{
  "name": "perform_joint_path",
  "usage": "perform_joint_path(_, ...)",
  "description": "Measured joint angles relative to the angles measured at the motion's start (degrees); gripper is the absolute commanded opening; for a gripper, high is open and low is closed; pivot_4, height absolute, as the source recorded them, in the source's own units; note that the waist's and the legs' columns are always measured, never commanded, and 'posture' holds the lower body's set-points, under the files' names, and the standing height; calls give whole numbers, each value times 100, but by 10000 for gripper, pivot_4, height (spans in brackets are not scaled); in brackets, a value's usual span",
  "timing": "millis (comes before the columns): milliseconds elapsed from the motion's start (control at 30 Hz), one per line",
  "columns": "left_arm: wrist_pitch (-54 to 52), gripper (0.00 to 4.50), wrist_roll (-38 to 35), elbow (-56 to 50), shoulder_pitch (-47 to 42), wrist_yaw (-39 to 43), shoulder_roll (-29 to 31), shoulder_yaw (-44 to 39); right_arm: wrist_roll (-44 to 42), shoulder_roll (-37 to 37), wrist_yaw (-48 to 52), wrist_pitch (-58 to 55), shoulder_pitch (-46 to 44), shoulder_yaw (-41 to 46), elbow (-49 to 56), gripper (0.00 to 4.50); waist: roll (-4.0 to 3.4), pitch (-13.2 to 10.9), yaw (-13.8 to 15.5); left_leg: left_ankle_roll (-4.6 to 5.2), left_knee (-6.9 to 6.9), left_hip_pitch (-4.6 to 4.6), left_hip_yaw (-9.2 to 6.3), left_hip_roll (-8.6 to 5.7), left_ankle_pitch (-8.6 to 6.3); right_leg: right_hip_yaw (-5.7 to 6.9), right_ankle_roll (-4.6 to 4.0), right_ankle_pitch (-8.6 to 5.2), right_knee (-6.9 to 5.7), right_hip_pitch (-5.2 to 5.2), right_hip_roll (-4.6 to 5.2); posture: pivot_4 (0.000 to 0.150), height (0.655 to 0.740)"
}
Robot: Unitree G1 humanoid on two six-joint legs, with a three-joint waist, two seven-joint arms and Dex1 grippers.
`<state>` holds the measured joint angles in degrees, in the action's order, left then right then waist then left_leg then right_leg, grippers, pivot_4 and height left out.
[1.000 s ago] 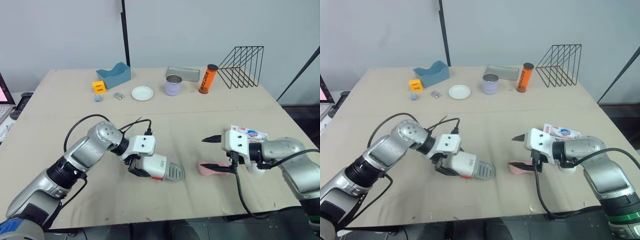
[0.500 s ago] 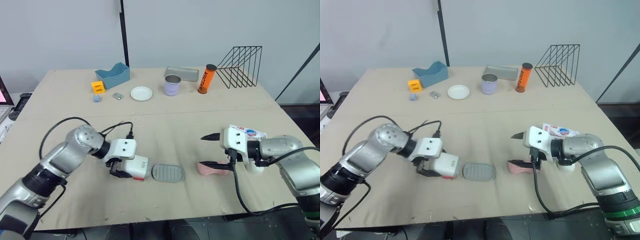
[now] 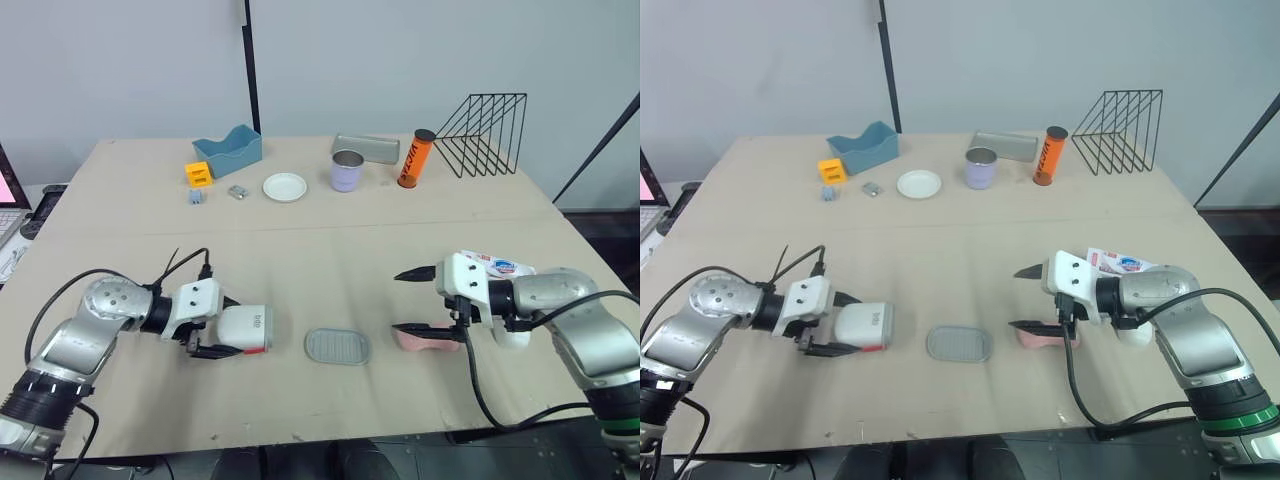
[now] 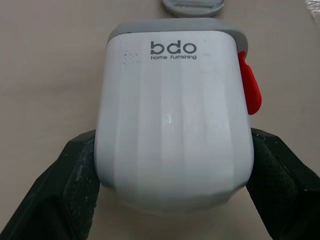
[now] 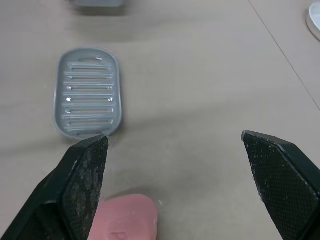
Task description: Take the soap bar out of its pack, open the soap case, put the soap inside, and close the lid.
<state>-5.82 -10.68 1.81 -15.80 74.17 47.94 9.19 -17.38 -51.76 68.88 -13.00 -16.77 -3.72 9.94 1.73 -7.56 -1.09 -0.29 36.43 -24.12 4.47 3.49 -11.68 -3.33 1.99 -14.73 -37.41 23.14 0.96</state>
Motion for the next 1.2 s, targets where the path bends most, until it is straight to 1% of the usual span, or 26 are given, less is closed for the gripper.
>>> perform_joint_path(33, 130, 34953, -8, 118, 133, -1, 18, -39, -121, 0, 115, 1, 2, 5, 42, 44100, 0, 0, 0, 0, 0, 0, 1, 2, 0, 1, -2, 1, 0, 1, 0, 1500, 7393)
perform_joint_path(233, 452, 34953, -65, 265, 200, -1, 13, -130, -527, 0, 369, -49, 11, 19, 473, 44100, 1, 0, 20, 0, 0, -1, 1, 7, 0, 6, -10, -1, 0, -1, 7, 1500, 7393)
perform_joint_path(700, 704, 34953, -115, 280, 200, 133, -49, -129, -547, -1, 505, -33, 67, 18, 623, 44100, 1, 0, 19, 0, 0, -1, 4, 3, 0, 10, -15, 5, 0, 1, 7, 1500, 7393)
perform_joint_path(733, 725, 42951, -115, 280, 200, 151, -44, -128, -540, -2, 505, -29, 67, 18, 622, 45000, 1, 0, 19, 0, 0, -1, 4, 3, 0, 10, -17, 6, -1, 1, 6, 1500, 7393)
perform_joint_path(767, 724, 44975, -118, 276, 203, 181, -33, -127, -532, -2, 505, -23, 67, 18, 621, 45000, 1, 0, 19, 0, 0, -1, 4, 4, 0, 10, -18, 6, -1, 1, 6, 1500, 7393)
perform_joint_path(1200, 830, 44975, -121, 263, 275, 502, 75, -125, -410, -2, 562, 57, 65, 16, 550, 45000, 1, 0, 14, 0, 0, 0, 6, 5, 0, 12, -23, 6, -1, 2, 6, 1500, 7393)
